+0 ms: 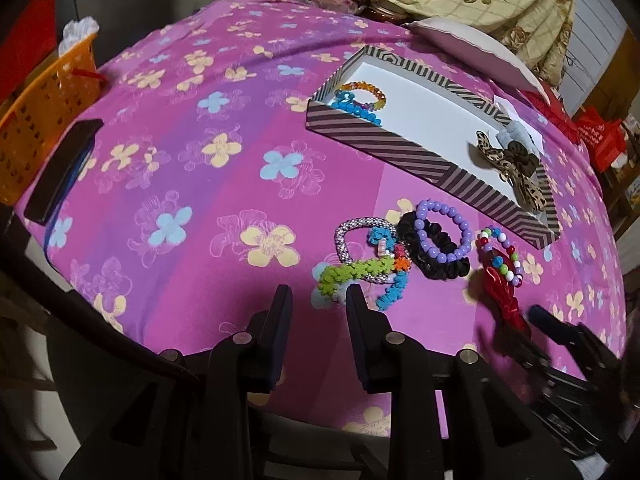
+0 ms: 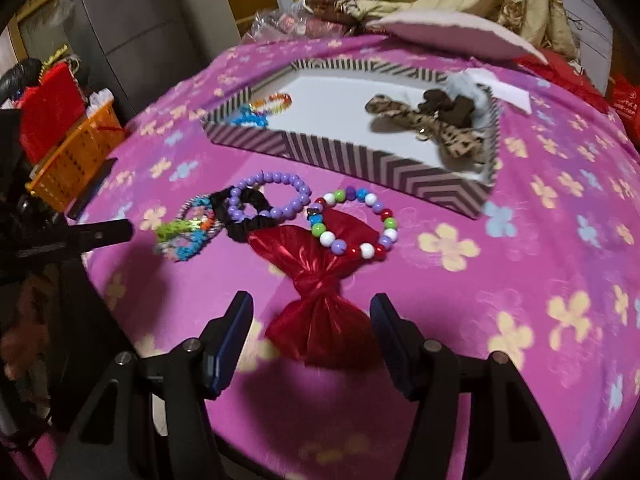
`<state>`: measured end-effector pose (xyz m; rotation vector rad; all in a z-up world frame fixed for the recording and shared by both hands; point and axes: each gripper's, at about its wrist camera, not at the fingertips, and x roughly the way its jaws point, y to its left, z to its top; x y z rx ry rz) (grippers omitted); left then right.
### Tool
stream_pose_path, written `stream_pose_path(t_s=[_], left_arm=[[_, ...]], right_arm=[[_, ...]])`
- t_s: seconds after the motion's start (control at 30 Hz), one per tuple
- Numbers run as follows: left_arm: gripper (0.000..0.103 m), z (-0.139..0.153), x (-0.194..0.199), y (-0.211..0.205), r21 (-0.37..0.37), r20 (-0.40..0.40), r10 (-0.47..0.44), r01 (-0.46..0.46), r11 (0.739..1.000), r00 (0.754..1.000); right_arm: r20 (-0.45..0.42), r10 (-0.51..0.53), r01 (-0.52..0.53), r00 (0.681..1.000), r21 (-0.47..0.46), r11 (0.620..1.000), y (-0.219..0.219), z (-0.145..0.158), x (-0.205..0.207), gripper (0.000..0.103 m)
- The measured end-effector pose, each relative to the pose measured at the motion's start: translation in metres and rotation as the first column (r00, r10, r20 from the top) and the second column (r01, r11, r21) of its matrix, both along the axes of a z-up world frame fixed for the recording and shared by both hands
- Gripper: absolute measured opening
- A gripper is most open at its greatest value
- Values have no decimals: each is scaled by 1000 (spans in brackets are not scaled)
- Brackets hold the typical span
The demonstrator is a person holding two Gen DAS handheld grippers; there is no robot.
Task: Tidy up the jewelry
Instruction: 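Grasp the red satin bow with the right gripper while the left grasps the purple bead bracelet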
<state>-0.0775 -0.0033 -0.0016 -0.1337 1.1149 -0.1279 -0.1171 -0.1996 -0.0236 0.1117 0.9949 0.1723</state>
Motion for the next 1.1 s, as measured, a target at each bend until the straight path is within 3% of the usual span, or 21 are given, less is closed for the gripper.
stream_pose_path(t_s=[0.07,0.2,0.33,0.5,0.9,1.1], left_arm=[[30,-2,3,3,-22,-4,-1,1,1000,1000],[34,-5,10,4,-66,-22,-34,33,997,999],[35,-5,24,15,-102,-35,-3,-1,995,999],[35,-8,39,10,-74,-40,-23,20,997,999],[35,-22,68,2,-113,-129,-9,-6,994,992],[35,-29,74,7,-92,-142,-4,-10,996,990]], right_arm=[[-8,-2,2,1000,-3,1000,0,-7,6,59],[15,13,-12,1000,-15,1000,-2,-8,5,20],[12,31,-31,999,-36,999,-10,-6,-8,19],[-5,22,-22,1000,-29,999,-26,-3,-29,19],[24,53,-55,998,85,995,-27,11,-47,19],[37,77,-81,996,120,989,-19,18,-46,19]])
